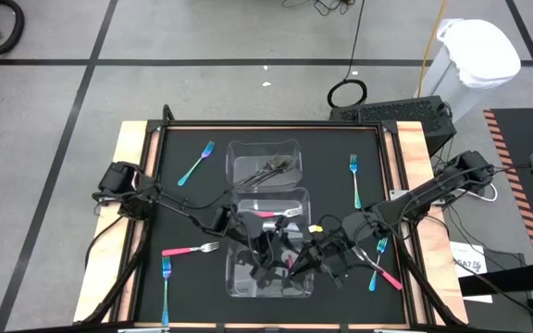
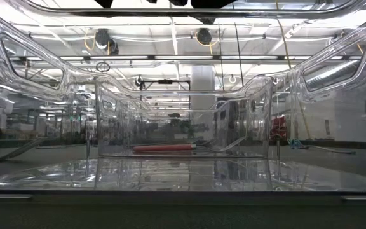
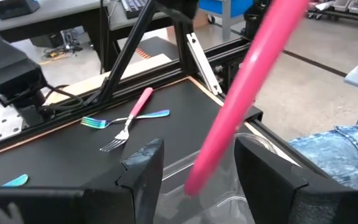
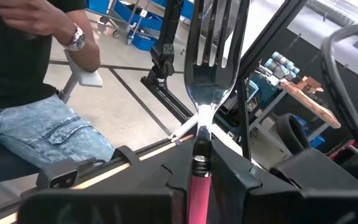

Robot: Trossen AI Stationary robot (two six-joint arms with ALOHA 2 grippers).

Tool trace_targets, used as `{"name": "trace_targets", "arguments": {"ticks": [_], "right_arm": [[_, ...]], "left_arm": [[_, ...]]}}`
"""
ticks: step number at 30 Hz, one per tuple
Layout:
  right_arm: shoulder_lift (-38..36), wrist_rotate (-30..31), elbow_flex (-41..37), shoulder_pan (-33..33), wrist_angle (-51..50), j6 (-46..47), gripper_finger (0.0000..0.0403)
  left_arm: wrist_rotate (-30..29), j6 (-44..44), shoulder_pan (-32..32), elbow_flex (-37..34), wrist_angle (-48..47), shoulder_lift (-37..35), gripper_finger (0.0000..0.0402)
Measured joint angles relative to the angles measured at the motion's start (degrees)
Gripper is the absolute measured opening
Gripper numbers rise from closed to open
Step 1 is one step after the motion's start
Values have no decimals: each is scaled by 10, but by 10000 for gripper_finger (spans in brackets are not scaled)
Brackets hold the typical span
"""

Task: Sort silverware by color (type)
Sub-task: Put the middle pink fork into the middle transparent bin

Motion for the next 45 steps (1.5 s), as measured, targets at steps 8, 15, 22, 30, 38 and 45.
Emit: {"name": "trace_targets", "arguments": {"ticks": [8,15,22,30,38,45], "right_arm": [[0,0,0,0,0,14,38],[-2,0,0,0,1,25,40],[-3,88,0,5,-1,51,91],[-24,209,0,18,-33,81,165],[-62,316,0,33,-119,132,196],[-81,387,0,39,-202,188,196]], "left_arm": [[37,-8,7,0,-1,0,115],[77,-3,6,-1,-7,0,27],[52,-13,13,0,-49,-22,27],[-80,-18,12,0,-172,-80,27],[-276,-16,-2,0,-299,-138,27],[-454,-22,-20,0,-382,-169,27]]}}
